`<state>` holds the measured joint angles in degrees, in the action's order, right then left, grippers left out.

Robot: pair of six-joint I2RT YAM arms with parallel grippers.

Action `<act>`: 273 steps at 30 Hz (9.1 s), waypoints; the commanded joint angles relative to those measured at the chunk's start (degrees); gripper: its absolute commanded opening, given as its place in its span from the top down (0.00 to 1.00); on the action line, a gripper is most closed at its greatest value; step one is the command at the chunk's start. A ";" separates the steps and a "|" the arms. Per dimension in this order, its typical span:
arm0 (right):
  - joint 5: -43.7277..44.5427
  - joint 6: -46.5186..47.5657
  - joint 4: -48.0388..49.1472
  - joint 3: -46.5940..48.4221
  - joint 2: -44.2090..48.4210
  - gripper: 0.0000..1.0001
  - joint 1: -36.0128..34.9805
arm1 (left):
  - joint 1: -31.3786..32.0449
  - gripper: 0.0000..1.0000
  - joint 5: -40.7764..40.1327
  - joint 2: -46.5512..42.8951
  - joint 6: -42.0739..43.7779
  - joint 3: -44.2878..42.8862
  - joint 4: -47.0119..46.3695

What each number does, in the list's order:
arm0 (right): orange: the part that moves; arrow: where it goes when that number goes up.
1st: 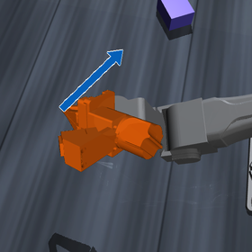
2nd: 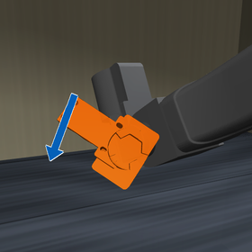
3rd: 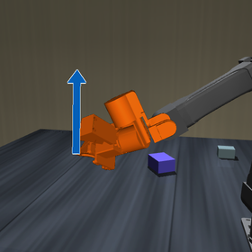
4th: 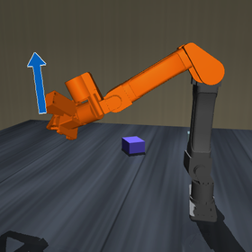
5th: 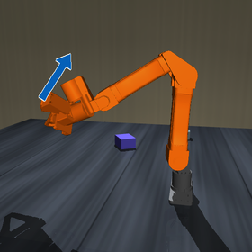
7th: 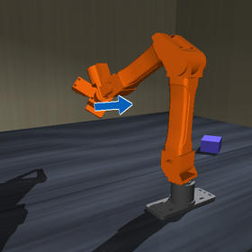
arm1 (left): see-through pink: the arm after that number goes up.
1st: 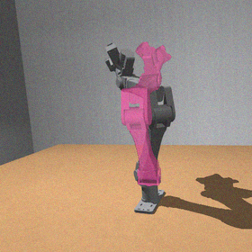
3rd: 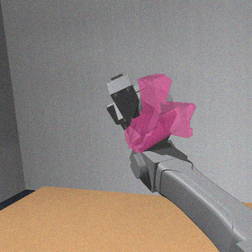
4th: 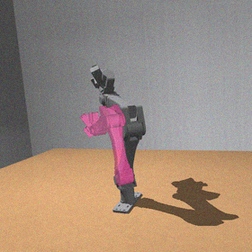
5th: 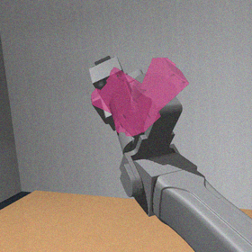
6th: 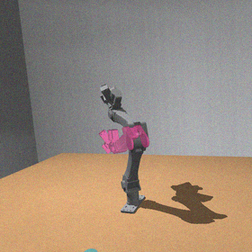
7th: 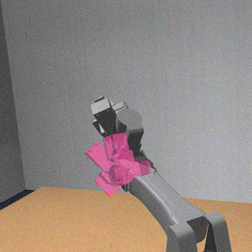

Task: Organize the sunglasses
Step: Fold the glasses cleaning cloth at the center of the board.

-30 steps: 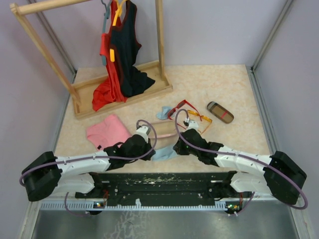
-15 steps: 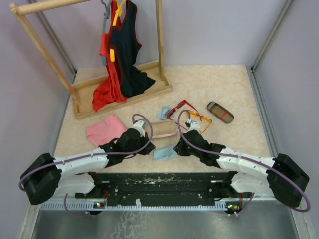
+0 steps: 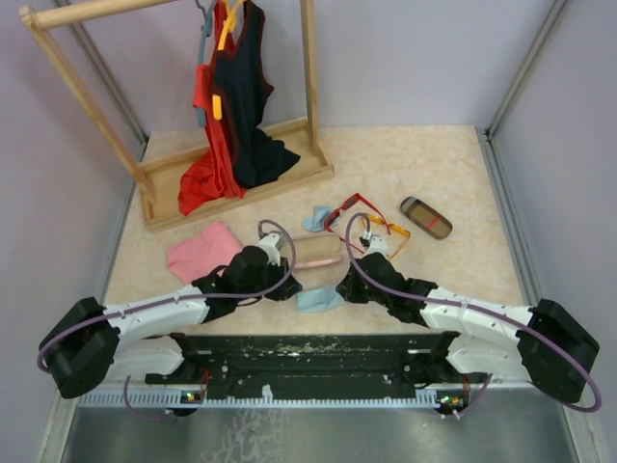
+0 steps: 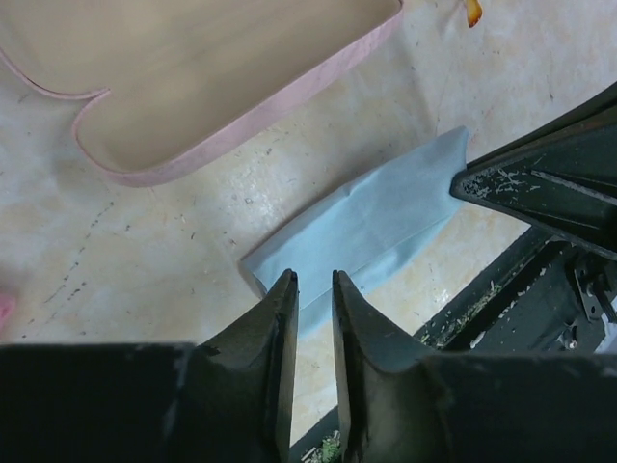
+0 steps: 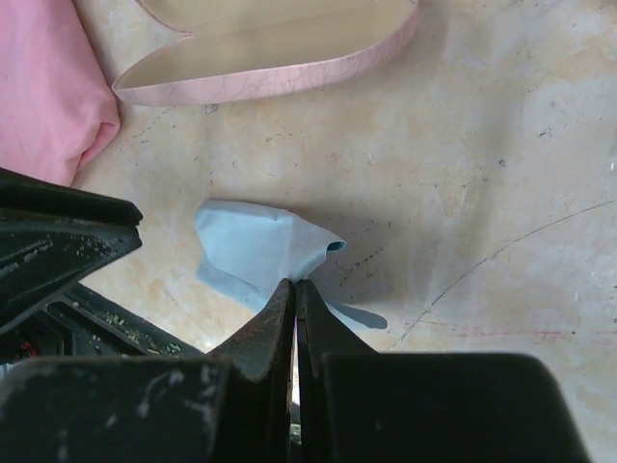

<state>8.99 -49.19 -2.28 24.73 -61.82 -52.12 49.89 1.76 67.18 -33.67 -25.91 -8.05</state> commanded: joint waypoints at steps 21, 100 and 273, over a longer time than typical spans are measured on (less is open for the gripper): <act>-0.16 -0.79 4.38 -0.64 -1.30 1.00 -0.37 | 3.42 0.62 -0.70 6.36 -1.42 1.56 -1.68; -2.97 -8.42 12.52 -5.03 -2.52 1.00 4.62 | 6.60 0.35 2.37 8.80 30.83 -1.36 -15.03; -1.62 -0.38 0.14 -7.16 10.14 0.65 7.29 | 11.58 0.19 -16.54 3.03 -3.01 2.53 -2.12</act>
<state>7.44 -50.52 -4.86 15.00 -51.99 -45.19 62.17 -18.65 68.84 -38.37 -24.34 -2.79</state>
